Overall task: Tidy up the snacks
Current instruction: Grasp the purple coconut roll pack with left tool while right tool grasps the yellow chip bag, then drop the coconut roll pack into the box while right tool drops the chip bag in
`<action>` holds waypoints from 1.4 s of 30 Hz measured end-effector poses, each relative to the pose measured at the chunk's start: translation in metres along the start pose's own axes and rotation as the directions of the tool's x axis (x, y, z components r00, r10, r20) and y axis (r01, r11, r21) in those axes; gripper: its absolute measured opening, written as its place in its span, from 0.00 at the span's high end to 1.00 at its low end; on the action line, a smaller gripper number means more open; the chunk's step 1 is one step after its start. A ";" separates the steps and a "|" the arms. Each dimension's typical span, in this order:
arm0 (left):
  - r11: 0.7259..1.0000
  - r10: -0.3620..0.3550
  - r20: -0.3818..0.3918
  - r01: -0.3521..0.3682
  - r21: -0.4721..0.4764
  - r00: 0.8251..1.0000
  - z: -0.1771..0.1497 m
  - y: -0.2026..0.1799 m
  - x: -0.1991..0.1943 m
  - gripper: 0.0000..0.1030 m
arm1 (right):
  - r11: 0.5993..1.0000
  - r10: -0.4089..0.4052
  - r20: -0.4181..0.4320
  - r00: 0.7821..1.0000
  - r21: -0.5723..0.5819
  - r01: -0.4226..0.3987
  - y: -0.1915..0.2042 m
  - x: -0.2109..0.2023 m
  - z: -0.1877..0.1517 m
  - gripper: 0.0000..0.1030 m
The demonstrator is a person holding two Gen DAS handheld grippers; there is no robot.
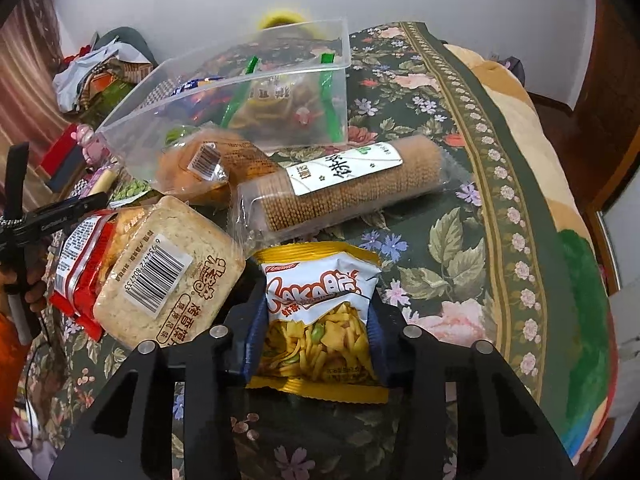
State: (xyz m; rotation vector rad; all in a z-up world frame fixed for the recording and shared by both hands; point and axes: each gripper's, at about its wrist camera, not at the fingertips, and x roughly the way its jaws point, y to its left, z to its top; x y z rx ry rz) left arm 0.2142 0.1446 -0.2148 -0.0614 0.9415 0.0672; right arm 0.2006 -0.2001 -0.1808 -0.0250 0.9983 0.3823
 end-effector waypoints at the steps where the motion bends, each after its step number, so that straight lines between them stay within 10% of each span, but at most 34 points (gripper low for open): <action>1: 1.000 0.000 0.008 0.000 0.000 1.000 0.001 0.000 -0.005 0.56 | 1.000 -0.004 0.007 1.000 -0.002 0.004 -0.001 -0.002 0.000 0.62; 28: 0.995 -0.089 0.234 0.078 0.058 0.968 0.074 -0.062 -0.095 0.56 | 0.991 0.035 0.328 0.944 -0.134 0.010 0.034 -0.067 0.107 0.63; 42: 0.996 -0.093 0.234 0.088 0.030 0.968 0.115 -0.083 -0.062 0.56 | 0.987 0.095 0.295 0.951 -0.149 -0.053 0.065 -0.026 0.150 0.63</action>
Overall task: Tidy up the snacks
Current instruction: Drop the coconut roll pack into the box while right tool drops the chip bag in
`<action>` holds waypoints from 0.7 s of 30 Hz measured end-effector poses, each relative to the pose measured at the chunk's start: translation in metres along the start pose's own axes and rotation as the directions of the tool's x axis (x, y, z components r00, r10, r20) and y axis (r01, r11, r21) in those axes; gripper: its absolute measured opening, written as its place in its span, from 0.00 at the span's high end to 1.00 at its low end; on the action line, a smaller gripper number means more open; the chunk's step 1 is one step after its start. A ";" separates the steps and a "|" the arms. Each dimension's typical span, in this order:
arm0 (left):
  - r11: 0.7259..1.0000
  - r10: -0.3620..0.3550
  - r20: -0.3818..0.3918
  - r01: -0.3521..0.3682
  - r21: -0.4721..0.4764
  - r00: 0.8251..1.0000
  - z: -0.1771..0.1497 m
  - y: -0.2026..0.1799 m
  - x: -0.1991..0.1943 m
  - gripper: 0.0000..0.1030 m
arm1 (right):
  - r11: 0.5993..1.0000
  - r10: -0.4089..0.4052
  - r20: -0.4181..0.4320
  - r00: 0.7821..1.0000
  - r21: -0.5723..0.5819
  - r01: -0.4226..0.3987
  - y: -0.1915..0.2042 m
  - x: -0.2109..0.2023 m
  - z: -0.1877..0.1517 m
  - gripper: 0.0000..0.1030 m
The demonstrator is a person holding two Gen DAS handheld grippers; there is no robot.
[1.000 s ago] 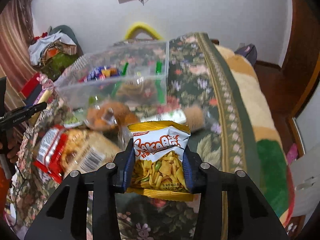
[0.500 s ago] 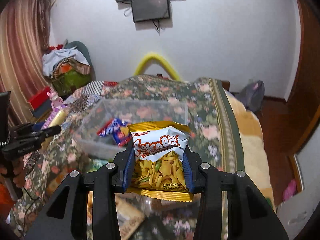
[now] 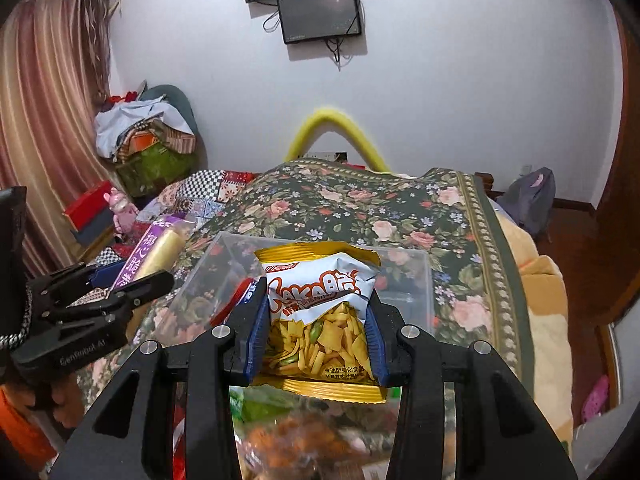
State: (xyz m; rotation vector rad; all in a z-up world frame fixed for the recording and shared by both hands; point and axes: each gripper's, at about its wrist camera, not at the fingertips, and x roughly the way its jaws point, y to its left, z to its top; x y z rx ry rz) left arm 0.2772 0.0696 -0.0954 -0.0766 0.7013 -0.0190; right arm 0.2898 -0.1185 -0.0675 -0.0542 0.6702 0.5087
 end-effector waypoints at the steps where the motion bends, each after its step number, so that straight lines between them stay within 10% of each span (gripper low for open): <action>1: 1.000 -0.002 -0.004 0.002 -0.003 1.000 0.001 0.000 0.003 0.56 | 1.000 -0.001 -0.011 1.000 0.000 0.001 0.001 0.007 0.001 0.63; 21: 0.999 -0.007 -0.148 0.002 -0.038 0.989 -0.007 0.006 0.068 0.56 | 1.000 0.005 -0.212 0.977 -0.009 -0.007 0.004 0.074 -0.016 0.60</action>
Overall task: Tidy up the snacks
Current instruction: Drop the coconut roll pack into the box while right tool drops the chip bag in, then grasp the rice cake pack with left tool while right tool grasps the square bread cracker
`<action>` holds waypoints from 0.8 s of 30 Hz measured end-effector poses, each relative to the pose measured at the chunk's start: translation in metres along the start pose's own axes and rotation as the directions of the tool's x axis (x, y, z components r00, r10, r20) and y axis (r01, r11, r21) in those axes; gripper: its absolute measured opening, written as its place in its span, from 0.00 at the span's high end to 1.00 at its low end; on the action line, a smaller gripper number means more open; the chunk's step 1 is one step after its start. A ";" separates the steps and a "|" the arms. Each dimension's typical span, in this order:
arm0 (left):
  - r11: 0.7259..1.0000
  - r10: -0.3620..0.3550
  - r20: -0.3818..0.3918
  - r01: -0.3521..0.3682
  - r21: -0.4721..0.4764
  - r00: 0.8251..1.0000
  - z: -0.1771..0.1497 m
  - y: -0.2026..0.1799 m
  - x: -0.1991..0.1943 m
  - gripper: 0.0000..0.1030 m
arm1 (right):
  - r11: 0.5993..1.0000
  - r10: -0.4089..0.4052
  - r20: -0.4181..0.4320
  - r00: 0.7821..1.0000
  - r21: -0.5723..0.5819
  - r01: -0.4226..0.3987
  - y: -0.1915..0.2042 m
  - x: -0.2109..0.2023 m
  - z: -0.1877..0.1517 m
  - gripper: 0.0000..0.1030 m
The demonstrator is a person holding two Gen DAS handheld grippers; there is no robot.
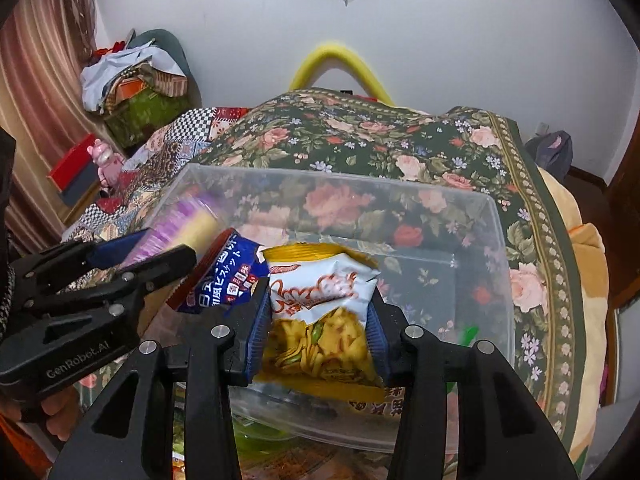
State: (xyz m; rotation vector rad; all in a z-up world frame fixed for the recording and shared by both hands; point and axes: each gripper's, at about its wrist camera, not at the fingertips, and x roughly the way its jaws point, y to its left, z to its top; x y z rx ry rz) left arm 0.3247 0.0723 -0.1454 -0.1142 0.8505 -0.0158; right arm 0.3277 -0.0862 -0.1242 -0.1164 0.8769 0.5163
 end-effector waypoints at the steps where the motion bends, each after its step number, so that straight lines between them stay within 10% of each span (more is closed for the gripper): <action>1: 1.000 -0.002 -0.001 0.002 0.006 1.000 0.000 0.000 -0.001 0.56 | 1.000 -0.003 0.000 1.000 -0.002 0.003 0.000 0.000 0.000 0.60; 24: 0.997 -0.026 0.079 0.020 0.071 0.997 -0.047 0.001 -0.120 0.50 | 1.000 -0.019 0.188 0.982 -0.014 0.022 0.006 -0.111 -0.021 0.40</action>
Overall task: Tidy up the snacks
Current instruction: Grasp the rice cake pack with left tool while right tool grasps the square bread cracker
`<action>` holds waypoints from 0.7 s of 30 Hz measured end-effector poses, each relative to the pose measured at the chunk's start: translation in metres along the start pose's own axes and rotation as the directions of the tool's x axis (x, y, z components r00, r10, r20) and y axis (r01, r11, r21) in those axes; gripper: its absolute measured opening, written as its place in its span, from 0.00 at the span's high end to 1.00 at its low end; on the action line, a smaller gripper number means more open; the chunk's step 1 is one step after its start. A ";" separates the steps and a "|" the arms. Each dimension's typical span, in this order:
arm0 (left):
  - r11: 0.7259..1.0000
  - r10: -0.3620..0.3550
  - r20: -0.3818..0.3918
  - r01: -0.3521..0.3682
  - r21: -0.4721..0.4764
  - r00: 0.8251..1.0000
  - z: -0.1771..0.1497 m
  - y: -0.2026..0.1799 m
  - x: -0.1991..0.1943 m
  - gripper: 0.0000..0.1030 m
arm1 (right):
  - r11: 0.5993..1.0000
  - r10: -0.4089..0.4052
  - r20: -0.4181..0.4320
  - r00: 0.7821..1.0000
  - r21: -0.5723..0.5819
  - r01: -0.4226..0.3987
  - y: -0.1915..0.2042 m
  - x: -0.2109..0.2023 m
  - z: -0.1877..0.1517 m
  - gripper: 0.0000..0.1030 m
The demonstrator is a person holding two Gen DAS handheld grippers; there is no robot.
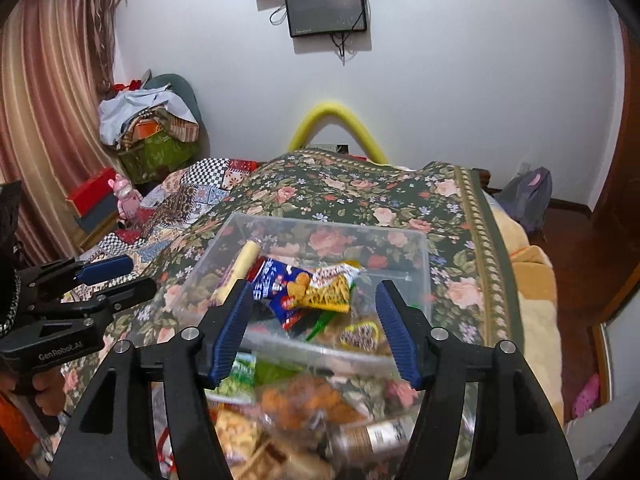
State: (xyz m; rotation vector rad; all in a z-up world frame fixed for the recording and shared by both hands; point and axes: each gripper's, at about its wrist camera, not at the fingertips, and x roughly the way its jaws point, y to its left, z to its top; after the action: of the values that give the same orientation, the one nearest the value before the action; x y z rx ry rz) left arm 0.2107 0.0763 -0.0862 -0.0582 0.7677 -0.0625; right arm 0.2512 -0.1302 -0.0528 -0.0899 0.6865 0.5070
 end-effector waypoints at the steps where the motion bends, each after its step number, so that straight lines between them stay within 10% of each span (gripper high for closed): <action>1: 1.000 0.001 -0.008 -0.001 -0.003 1.000 -0.006 0.001 -0.003 0.50 | 1.000 -0.002 0.000 1.000 -0.002 0.002 0.000 -0.003 -0.003 0.40; 21: 0.997 0.020 -0.213 -0.036 -0.072 0.977 -0.119 0.030 0.008 0.50 | 0.993 0.063 -0.209 0.976 0.109 -0.041 -0.001 0.003 -0.113 0.38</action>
State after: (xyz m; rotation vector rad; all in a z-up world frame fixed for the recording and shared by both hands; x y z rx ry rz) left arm 0.1351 0.1016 -0.1795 -0.1138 0.9849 -0.0128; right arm 0.1878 -0.1574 -0.1429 -0.0275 0.9252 0.5155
